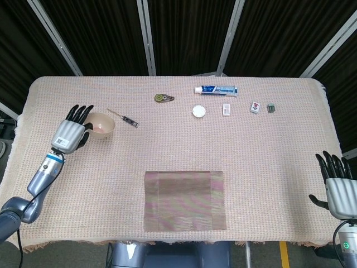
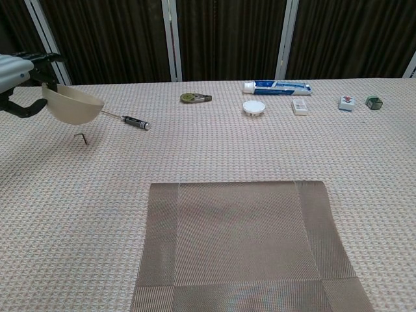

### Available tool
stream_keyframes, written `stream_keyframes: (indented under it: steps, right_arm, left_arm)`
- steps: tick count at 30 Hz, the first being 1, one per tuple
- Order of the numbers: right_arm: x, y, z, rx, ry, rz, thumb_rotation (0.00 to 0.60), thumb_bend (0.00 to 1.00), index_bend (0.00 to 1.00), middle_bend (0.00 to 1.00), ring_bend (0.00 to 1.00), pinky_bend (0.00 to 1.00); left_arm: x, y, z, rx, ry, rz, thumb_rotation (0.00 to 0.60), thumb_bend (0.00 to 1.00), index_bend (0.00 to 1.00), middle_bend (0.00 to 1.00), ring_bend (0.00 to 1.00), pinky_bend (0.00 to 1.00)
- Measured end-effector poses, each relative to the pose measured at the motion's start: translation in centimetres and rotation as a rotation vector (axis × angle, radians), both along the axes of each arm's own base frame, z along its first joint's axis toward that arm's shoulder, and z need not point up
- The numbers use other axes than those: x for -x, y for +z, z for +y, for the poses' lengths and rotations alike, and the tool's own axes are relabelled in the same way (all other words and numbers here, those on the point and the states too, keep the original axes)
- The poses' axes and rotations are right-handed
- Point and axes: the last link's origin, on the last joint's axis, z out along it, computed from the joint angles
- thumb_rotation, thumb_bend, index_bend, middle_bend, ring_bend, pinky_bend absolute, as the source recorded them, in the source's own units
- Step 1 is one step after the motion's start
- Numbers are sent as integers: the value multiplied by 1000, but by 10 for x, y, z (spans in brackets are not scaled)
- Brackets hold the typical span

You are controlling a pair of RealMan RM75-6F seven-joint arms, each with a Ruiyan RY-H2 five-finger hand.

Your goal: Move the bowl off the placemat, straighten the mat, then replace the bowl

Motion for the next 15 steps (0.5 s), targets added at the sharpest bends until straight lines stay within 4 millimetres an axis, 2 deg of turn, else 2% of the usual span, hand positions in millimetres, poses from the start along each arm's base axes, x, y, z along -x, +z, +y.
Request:
stream_keyframes:
  steps: [7,9,12,13,14,15]
  right_arm:
    - [1,1,1,3,-3,-1,600,0,0,0,0,0]
    - [2,2,1,5,-3,-3,600,0,0,0,0,0]
    - [1,3,2,7,1,-4,600,0,0,0,0,0]
    - [1,3,2,7,2,-4,600,0,0,0,0,0]
    - [0,3,3,7,3,-4,600,0,0,0,0,0]
    - [0,3,3,7,4,-3,600,0,0,0,0,0]
  left_arm:
    - [31,-11,-19,29,71,3,600,541,644,0,0,0]
    - [37,-14,-23,38,84,3,600,434,532,0,0,0]
    - [44,-19,-30,53,96,-4,600,66,199,0,0,0]
    - [46,-20,-33,61,98,-6,600,8,102,0,0,0]
    - [47,-21,-36,67,99,-7,600,0,42,0,0,0]
    - [48,-22,-38,72,97,-8,600,0,22,0,0,0]
